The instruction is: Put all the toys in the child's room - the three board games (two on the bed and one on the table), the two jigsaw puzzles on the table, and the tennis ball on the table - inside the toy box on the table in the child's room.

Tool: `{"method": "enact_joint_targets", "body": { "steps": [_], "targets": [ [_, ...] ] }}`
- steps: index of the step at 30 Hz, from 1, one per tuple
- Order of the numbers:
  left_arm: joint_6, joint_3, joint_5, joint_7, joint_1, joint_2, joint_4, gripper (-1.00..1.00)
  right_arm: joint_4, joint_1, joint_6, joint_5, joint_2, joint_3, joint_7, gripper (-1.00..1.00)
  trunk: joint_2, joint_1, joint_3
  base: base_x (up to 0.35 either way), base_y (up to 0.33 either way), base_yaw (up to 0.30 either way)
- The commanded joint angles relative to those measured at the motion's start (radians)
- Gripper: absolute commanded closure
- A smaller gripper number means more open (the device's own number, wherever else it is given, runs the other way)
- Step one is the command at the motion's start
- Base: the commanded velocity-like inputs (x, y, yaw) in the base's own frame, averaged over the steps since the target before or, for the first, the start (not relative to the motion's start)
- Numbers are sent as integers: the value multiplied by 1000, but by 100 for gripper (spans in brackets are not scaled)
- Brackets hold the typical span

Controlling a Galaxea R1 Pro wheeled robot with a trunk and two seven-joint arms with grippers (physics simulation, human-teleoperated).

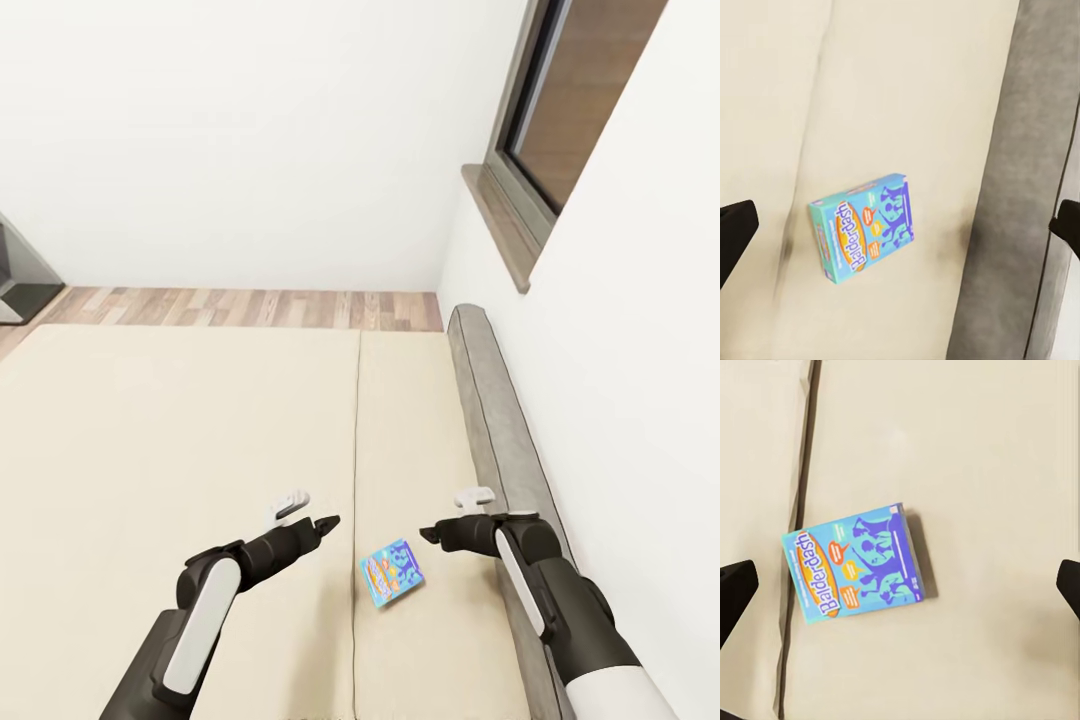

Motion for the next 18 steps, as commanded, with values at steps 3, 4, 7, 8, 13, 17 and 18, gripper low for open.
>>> {"method": "enact_joint_targets", "body": {
  "steps": [3,4,7,8,13,17,18],
  "targets": [
    [4,0,10,1,3,2,-7,-100,-16,1,4,1,-3,1,2,-100,-1,0,-6,0,0,0],
    [4,-1,10,-4,4,2,-11,-100,-25,2,5,1,-3,1,3,-100,-1,0,-7,0,0,0],
    [4,-1,11,-10,6,3,-16,-100,-36,3,5,1,-4,0,3,-100,-1,0,-12,0,0,0],
    [5,-1,11,-18,7,4,-20,-100,-47,4,5,1,-5,0,3,-100,-1,0,-14,0,0,0],
    [6,-1,11,-55,13,10,-29,-100,-81,8,6,0,-6,-2,3,-100,-1,0,-22,0,0,0],
    [6,-1,11,-91,17,18,-32,-100,-96,10,6,0,-6,-2,3,-100,-1,0,-28,0,0,0],
    [6,-1,11,-111,19,23,-34,-100,-101,11,6,-1,-7,-2,3,-100,-1,0,-30,0,0,0]
  ]
}}
